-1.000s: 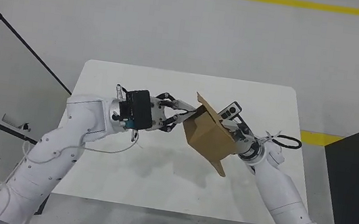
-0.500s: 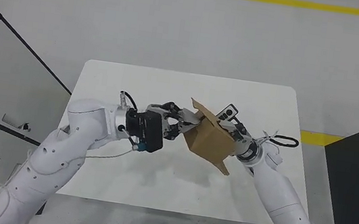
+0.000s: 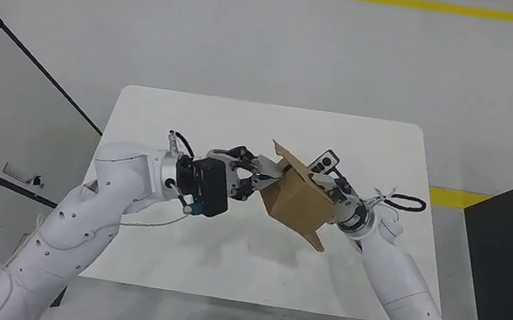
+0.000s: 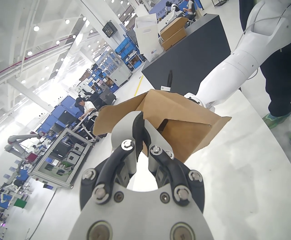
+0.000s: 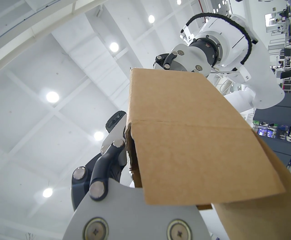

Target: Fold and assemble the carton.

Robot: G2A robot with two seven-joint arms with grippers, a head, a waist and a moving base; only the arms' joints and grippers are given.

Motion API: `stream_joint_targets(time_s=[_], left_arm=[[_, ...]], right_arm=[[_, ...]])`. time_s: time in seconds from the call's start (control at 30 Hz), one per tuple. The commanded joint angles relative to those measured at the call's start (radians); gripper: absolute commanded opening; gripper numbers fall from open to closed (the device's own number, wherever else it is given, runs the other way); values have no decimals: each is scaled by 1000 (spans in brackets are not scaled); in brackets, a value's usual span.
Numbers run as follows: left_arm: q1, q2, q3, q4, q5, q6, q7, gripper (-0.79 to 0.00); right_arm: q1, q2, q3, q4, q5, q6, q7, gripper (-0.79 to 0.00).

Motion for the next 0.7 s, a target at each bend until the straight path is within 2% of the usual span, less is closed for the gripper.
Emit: stream_joint_targets(time_s=[0.0, 0.67], left_arm=[[0, 0, 7, -4, 8, -5, -3, -785], [9, 5, 1, 0, -33, -15, -22, -785]], right_arm=[[-1, -1, -2, -3, -1, 0, -2, -785], [-3, -3, -2, -5, -16, -3, -13, -785]])
